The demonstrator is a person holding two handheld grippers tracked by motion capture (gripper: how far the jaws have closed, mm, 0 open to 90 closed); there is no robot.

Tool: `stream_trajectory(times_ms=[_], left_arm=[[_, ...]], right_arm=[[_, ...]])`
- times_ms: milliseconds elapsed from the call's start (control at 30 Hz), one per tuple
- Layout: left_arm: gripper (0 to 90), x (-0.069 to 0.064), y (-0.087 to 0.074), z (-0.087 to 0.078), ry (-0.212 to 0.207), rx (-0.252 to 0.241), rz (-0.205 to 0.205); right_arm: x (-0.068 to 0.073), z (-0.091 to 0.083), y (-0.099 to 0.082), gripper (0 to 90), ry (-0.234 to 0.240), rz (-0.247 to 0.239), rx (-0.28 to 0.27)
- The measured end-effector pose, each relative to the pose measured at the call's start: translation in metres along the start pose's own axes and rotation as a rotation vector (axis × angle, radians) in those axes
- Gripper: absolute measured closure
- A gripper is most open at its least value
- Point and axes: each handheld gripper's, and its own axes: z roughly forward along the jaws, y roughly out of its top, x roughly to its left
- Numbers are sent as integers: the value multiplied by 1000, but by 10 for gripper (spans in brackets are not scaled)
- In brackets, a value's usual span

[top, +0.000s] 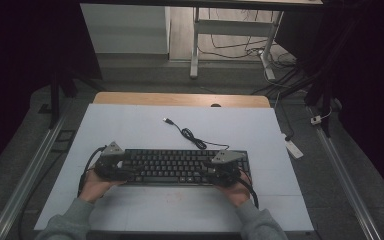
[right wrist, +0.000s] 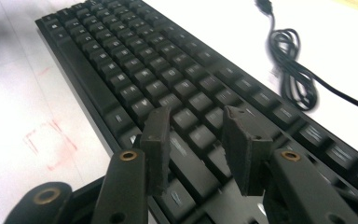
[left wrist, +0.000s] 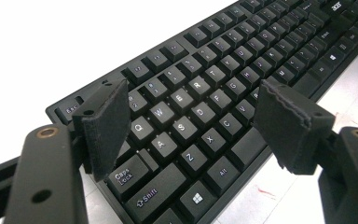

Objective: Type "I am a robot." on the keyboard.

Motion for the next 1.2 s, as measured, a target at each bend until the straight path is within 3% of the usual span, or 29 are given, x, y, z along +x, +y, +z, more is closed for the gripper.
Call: stream_trajectory(times_ms=[333,600,733,967,1200], left_arm=[[271,0,0,0,2,1,0],[275,-1,1,0,10,-13,4],[295,-3,1,-1,-11,-29,-15],[426,-9,3,0,-61,-48,-1],[742,-16,4,3,-83,-36,28]], right_arm=[[-11,-17,-16,599,-33,30,-1],[-11,-17,-17,596,-36,23,1],[-11,-16,-17,595,-33,23,5],[-10,-15,-17,592,-34,20,2],[-11,-16,-16,592,-36,19,3]])
